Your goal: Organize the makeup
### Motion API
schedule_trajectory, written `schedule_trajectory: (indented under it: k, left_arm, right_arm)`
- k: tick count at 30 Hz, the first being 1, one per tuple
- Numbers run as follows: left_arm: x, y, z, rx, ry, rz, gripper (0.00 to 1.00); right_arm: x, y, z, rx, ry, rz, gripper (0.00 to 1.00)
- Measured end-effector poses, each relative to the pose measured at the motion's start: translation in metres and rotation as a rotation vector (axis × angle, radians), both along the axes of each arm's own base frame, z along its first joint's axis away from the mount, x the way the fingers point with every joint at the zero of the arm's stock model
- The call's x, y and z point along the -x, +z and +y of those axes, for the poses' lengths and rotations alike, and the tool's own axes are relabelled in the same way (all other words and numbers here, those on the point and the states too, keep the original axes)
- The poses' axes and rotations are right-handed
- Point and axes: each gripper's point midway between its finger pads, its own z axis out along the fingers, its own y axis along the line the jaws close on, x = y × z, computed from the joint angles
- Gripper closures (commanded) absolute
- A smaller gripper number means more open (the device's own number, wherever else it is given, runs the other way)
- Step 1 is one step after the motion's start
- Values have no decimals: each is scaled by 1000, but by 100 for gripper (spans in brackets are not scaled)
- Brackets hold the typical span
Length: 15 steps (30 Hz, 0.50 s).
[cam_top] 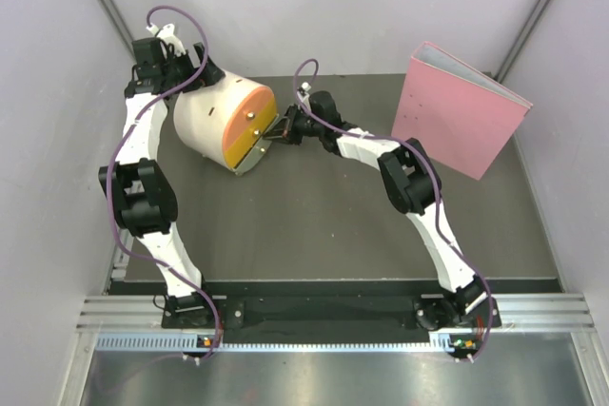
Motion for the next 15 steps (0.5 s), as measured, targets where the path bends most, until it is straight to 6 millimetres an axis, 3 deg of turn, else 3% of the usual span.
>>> schedule_trajectory:
  k: [9,15]
  left_arm:
    - [0,0,0,0,0,0,1]
    - [0,0,0,0,0,0,1]
  right_arm:
    - [-2,-1,5,-45,8,-12,100]
    - [19,-18,-1,-24,22,11,100]
